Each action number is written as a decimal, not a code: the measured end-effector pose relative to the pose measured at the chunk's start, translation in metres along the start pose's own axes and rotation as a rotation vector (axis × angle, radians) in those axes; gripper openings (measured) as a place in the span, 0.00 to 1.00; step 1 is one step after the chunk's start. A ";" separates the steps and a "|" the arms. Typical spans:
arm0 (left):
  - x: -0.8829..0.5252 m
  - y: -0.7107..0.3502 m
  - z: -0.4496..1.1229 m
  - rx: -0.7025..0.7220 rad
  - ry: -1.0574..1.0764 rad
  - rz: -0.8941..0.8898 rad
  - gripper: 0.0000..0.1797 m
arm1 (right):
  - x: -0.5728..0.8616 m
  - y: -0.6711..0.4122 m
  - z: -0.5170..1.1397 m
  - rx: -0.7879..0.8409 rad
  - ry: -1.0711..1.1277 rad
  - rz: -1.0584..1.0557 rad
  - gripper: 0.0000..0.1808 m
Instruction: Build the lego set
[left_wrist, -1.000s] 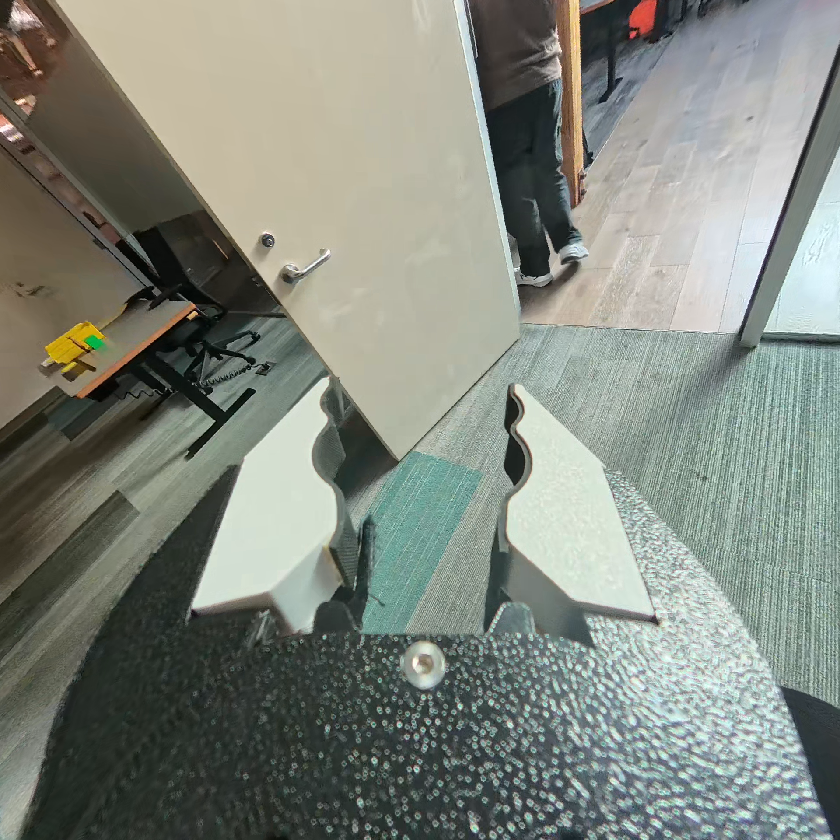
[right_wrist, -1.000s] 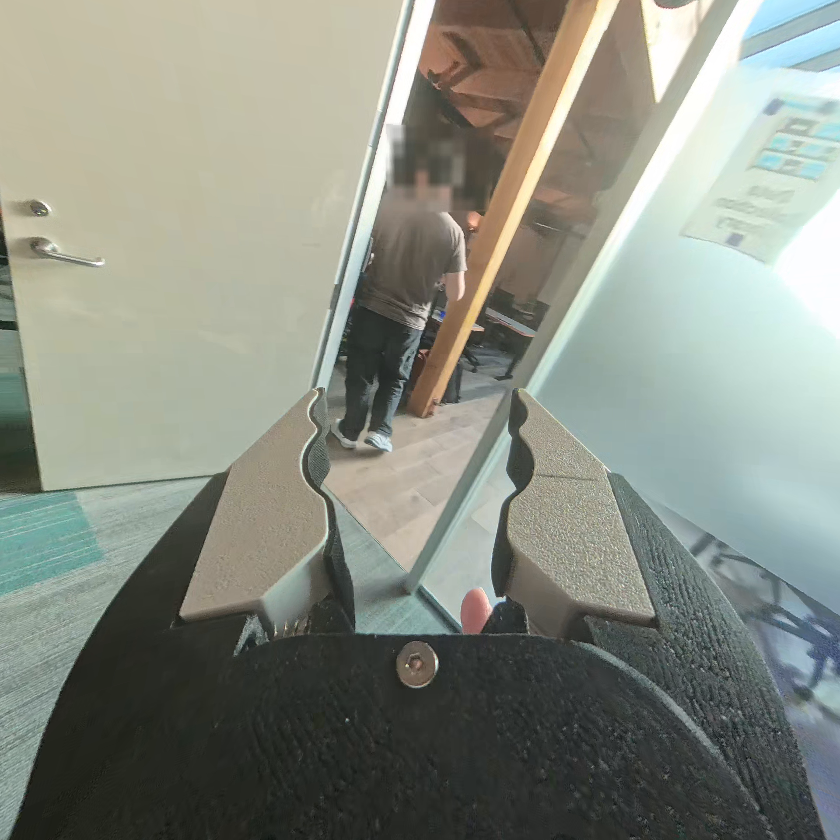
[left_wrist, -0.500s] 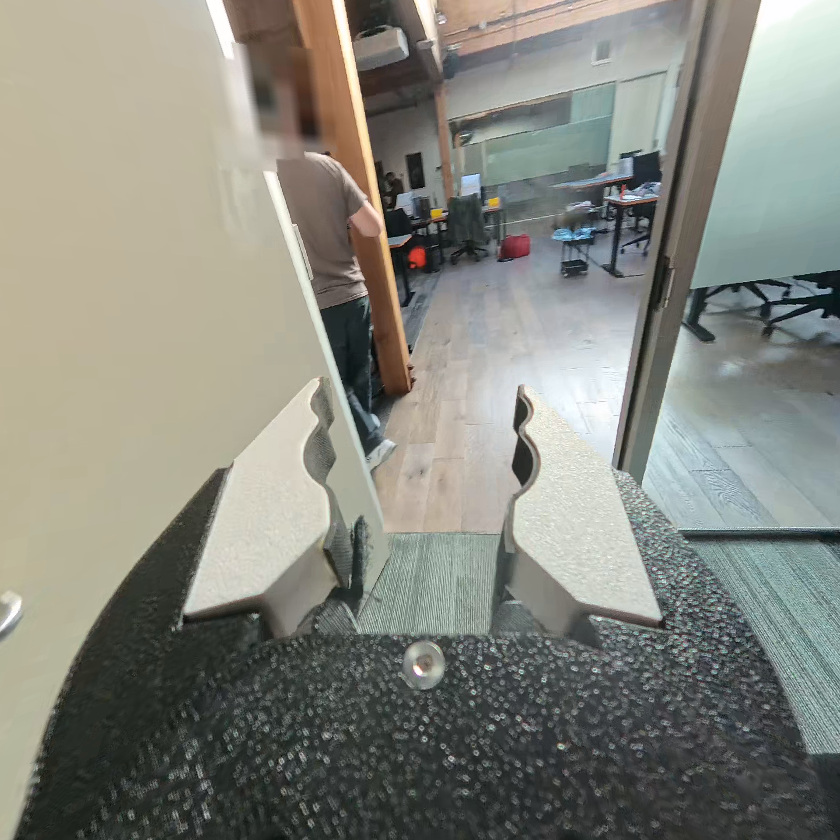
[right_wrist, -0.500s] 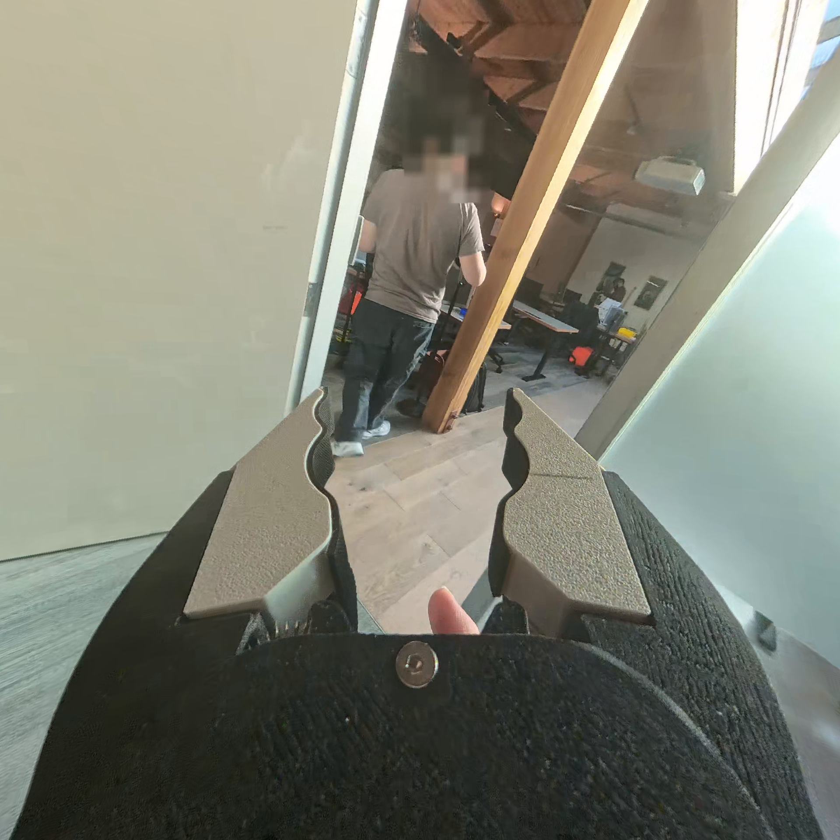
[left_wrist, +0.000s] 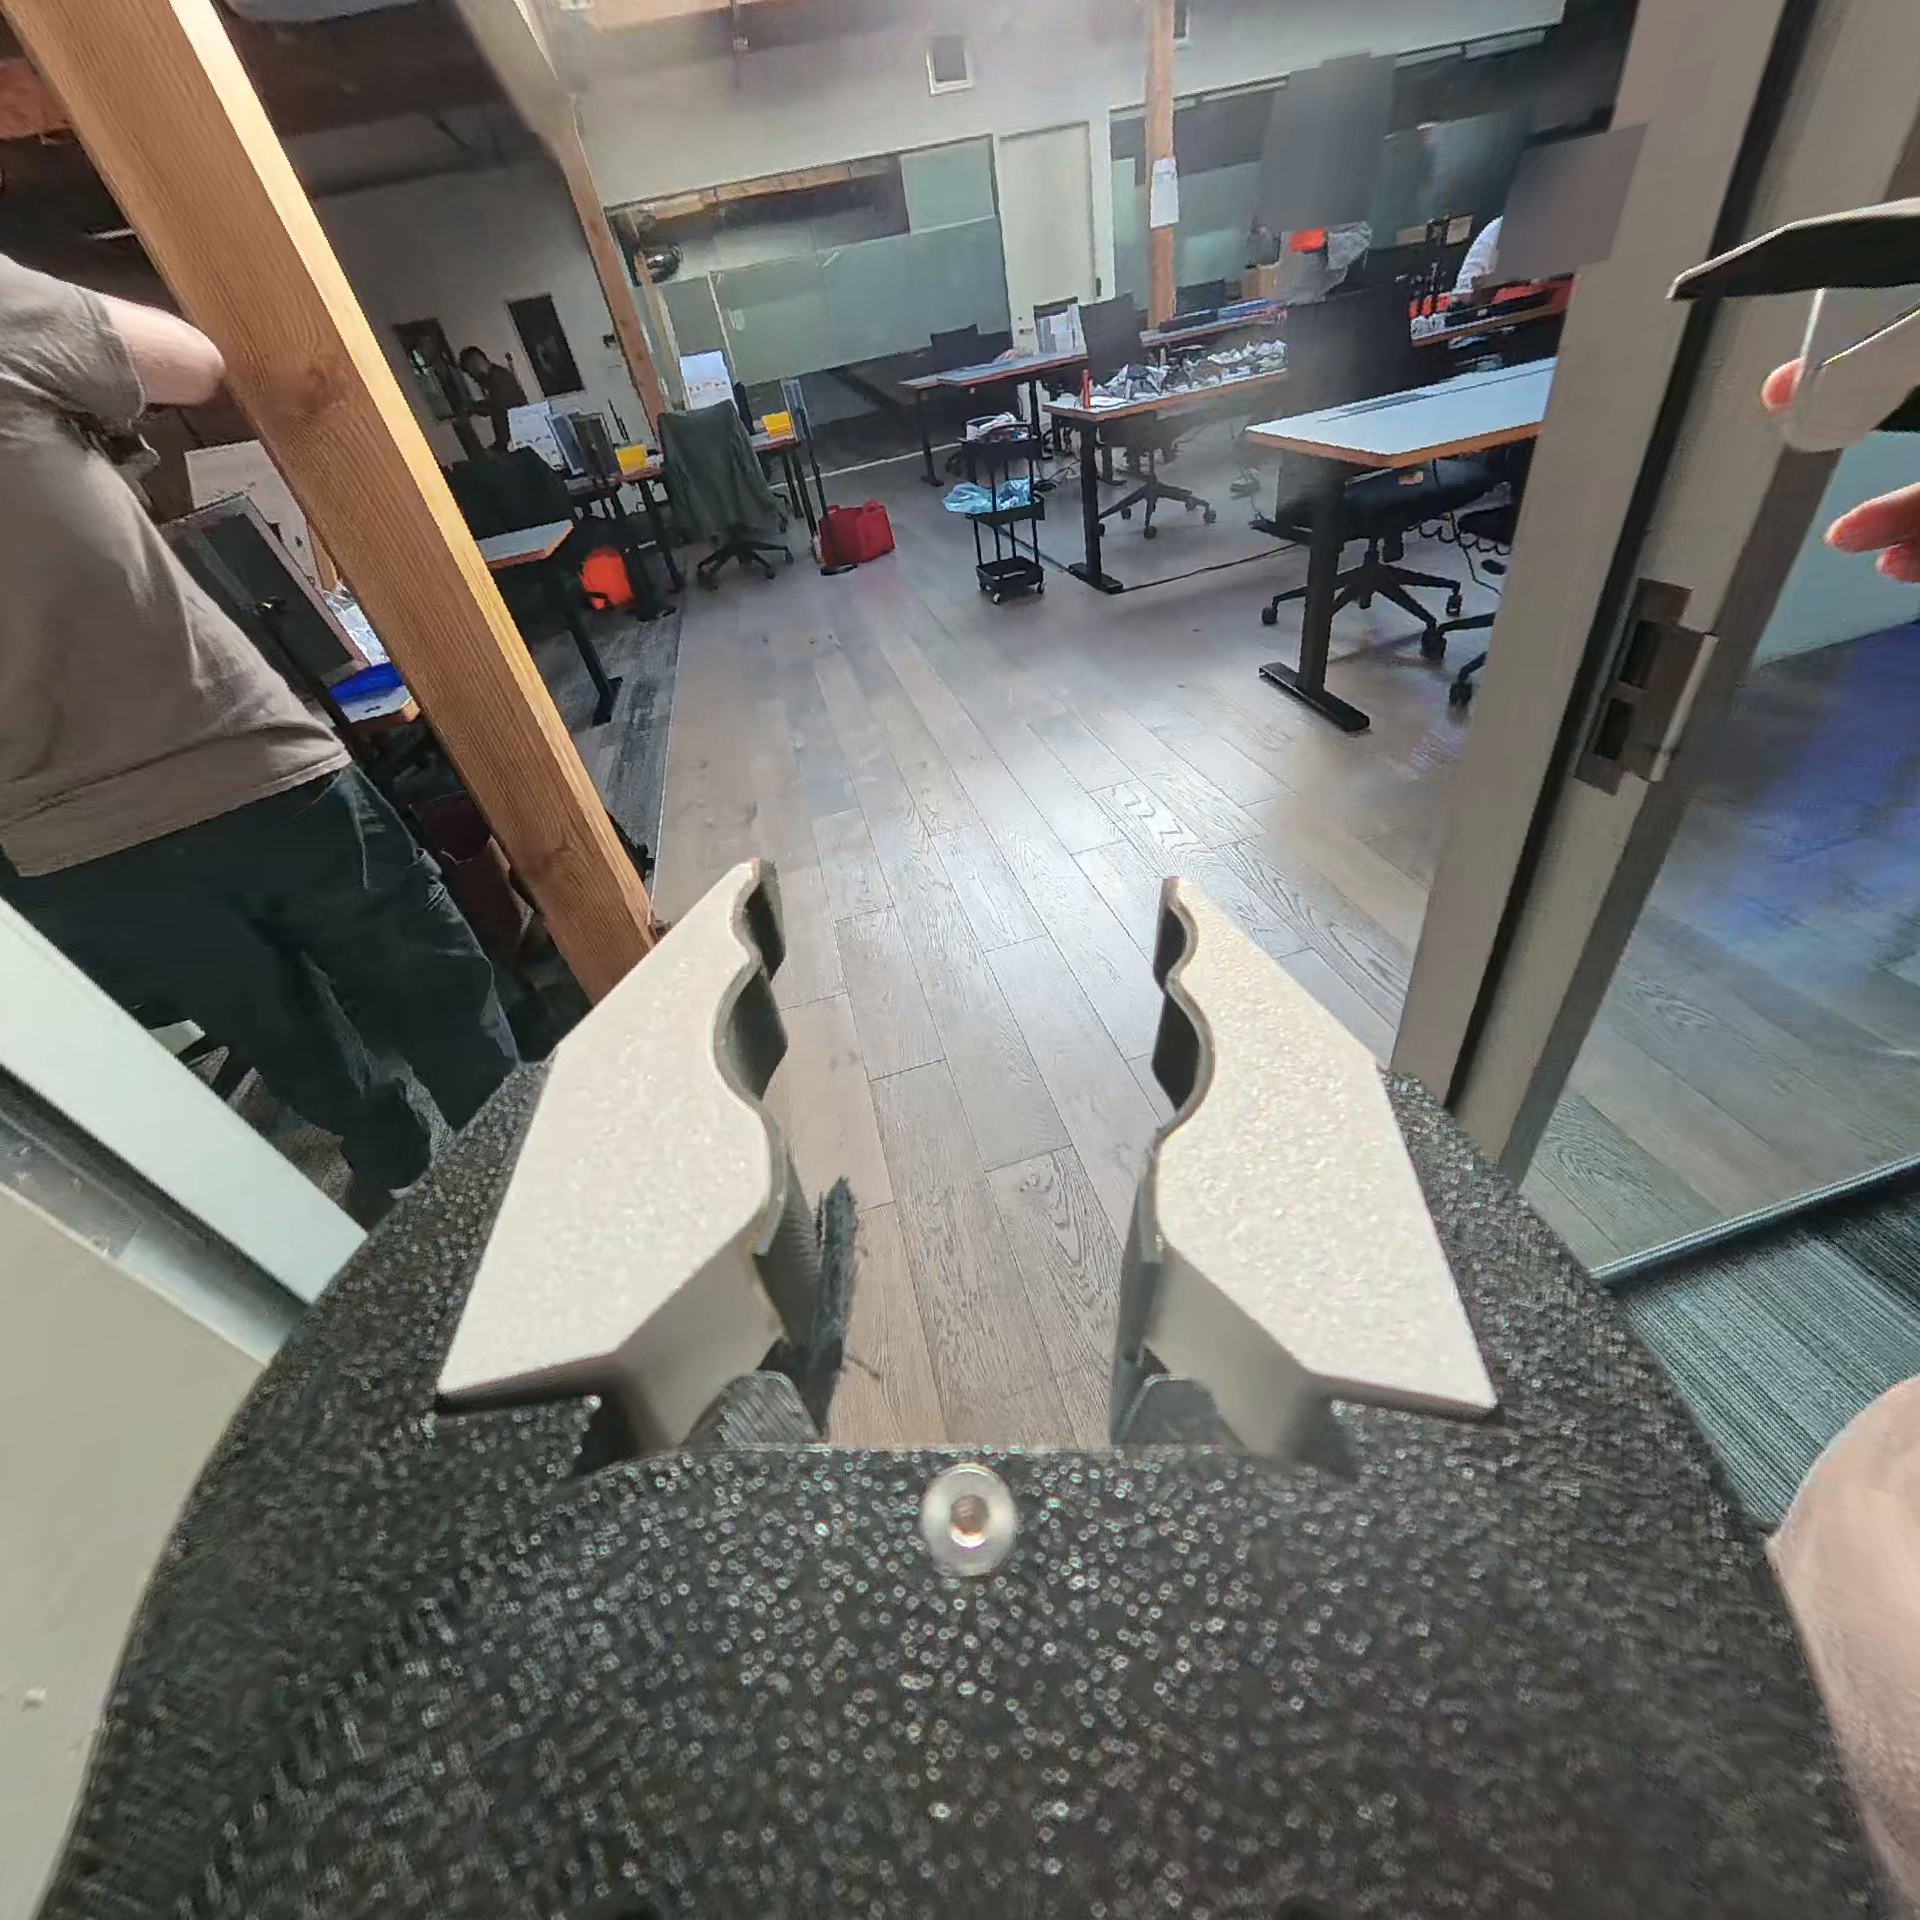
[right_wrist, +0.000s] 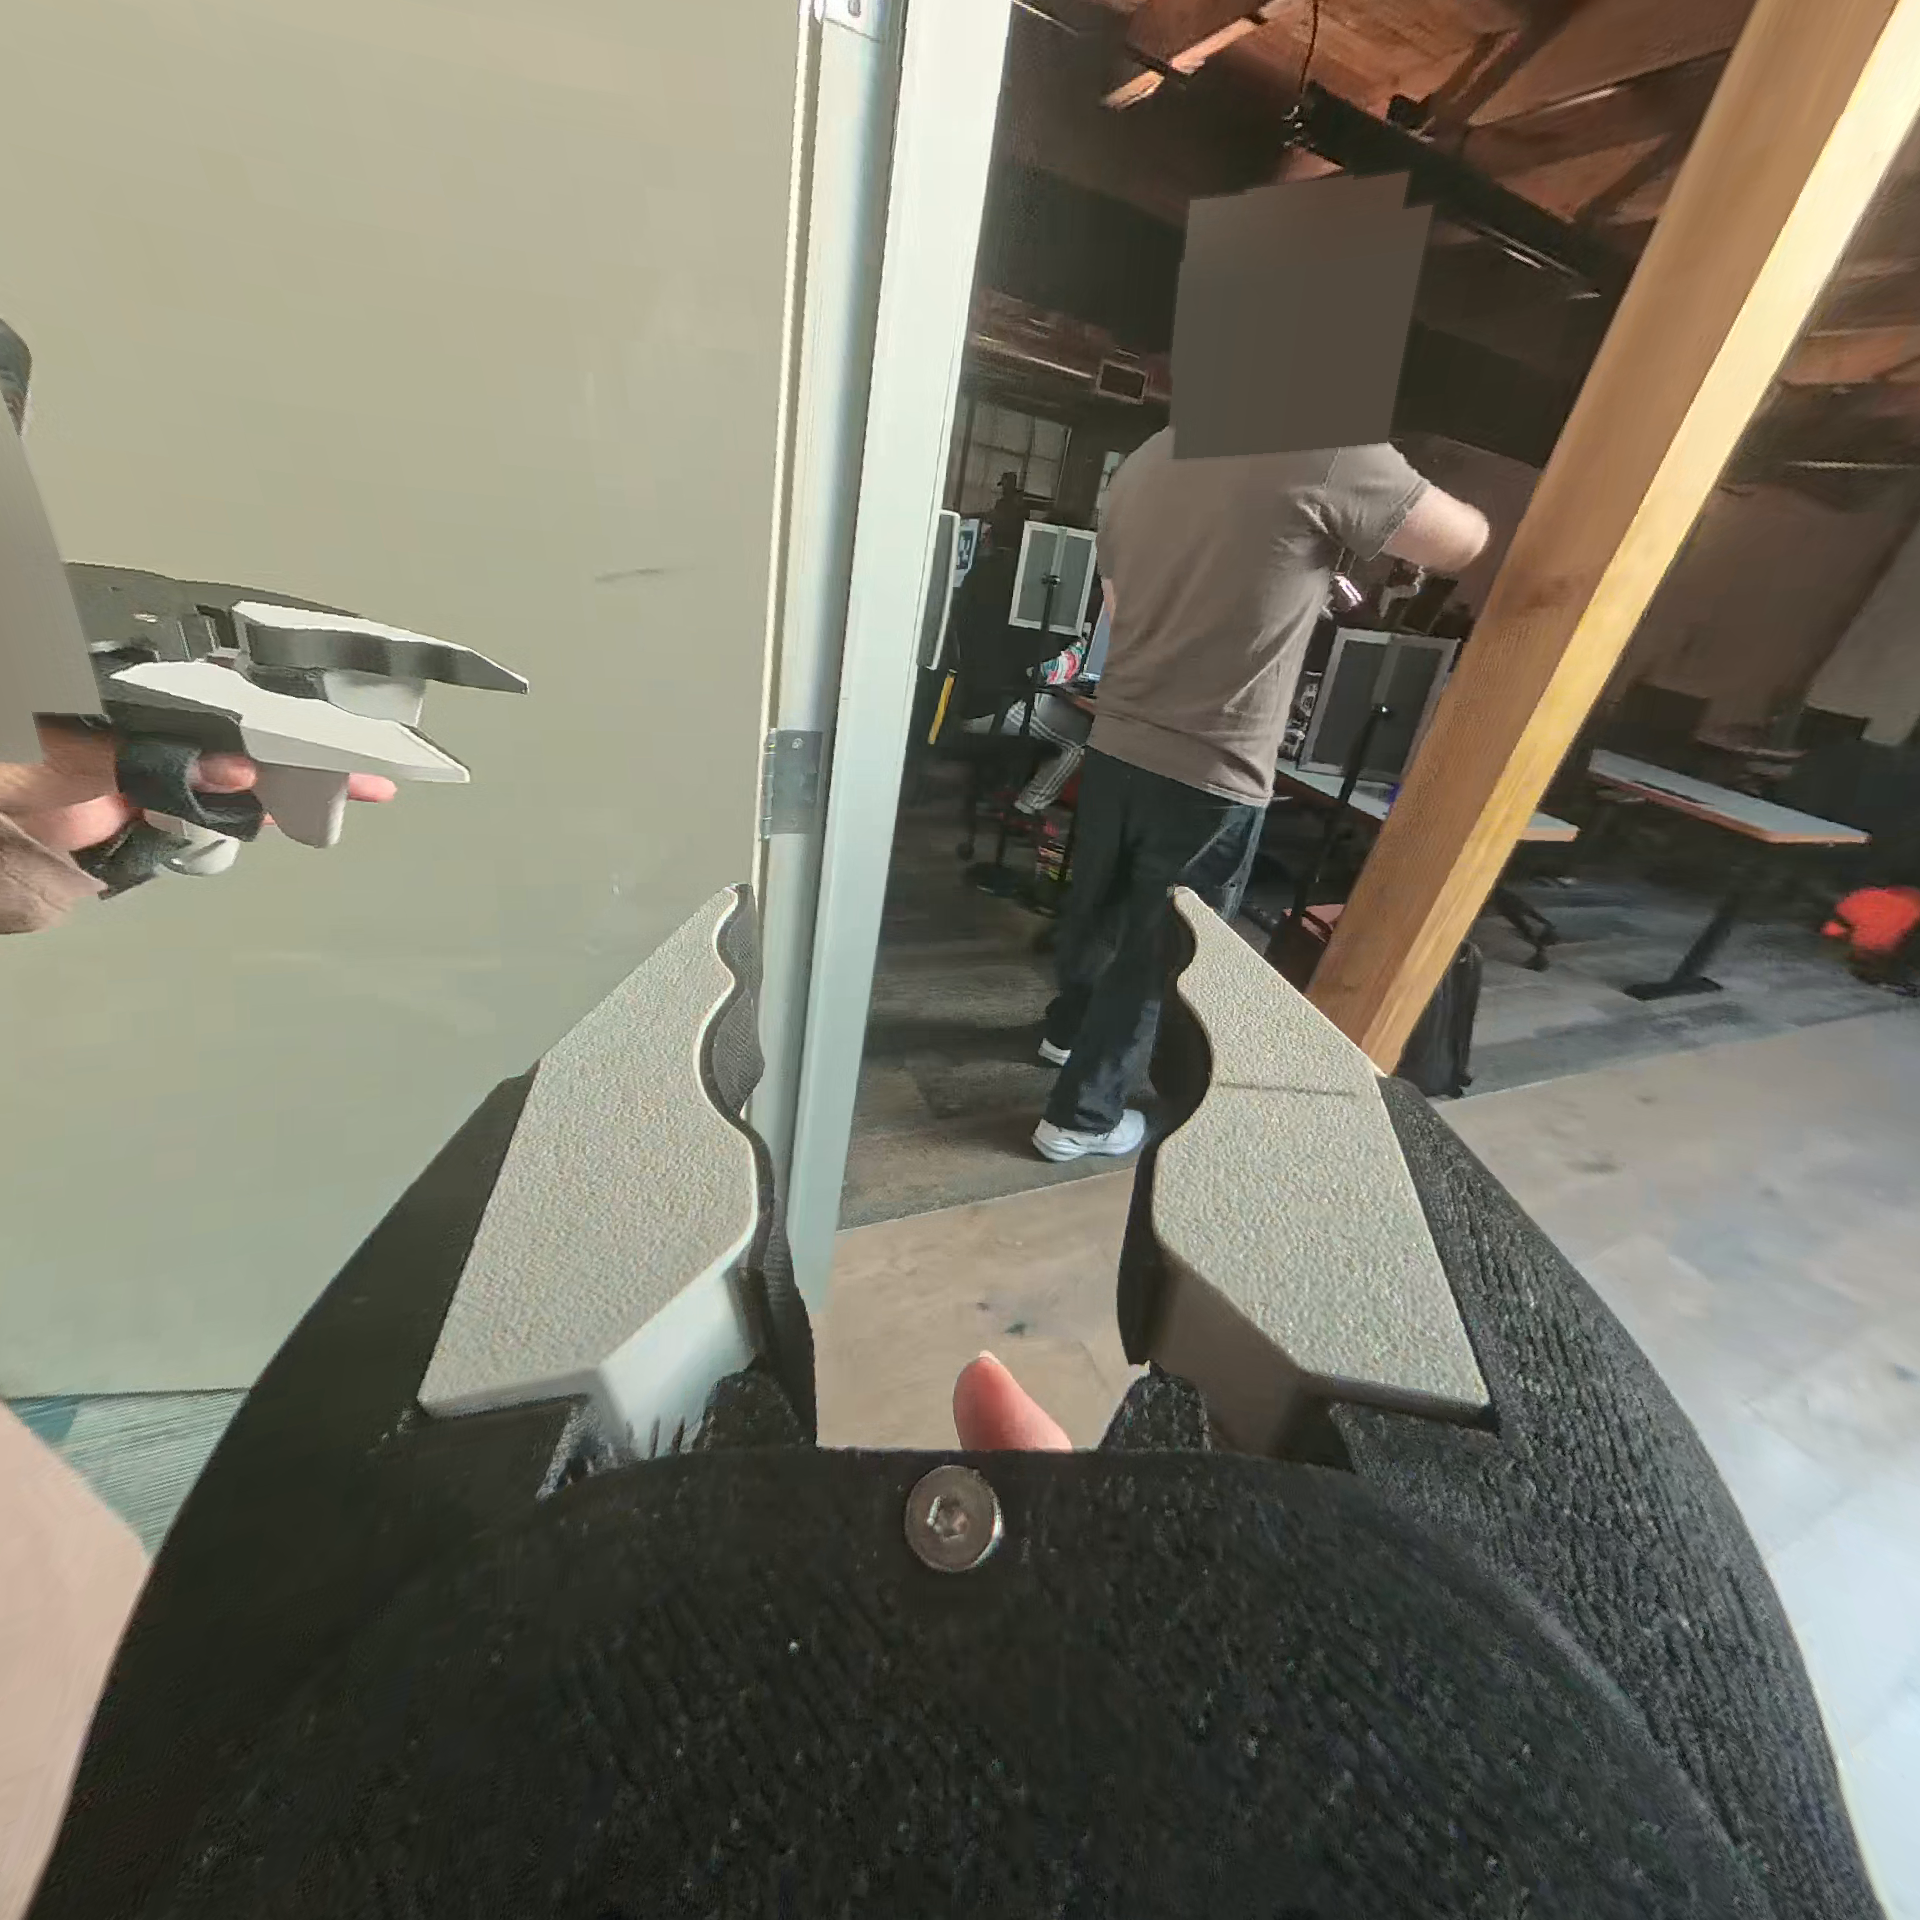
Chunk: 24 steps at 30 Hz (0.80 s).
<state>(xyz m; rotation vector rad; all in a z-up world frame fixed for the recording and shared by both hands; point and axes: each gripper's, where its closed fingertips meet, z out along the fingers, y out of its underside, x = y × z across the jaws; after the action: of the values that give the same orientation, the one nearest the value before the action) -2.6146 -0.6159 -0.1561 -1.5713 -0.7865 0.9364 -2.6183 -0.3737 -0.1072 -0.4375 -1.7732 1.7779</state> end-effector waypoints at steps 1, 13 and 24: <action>-0.014 -0.003 0.025 0.002 -0.004 -0.002 0.39 | 0.021 0.002 0.026 0.005 0.000 -0.021 0.41; -0.208 0.033 0.335 0.118 -0.295 -0.126 0.50 | 0.385 0.047 0.257 0.118 0.507 -0.110 0.39; -0.310 -0.011 0.735 0.081 -0.063 -0.195 0.27 | 0.701 0.140 0.232 -0.149 0.928 -0.053 0.28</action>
<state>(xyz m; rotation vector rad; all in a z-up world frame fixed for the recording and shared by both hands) -3.4087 -0.5458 -0.1664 -1.3742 -0.9173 0.8678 -3.3270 -0.1235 -0.1118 -1.0557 -1.2108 1.0972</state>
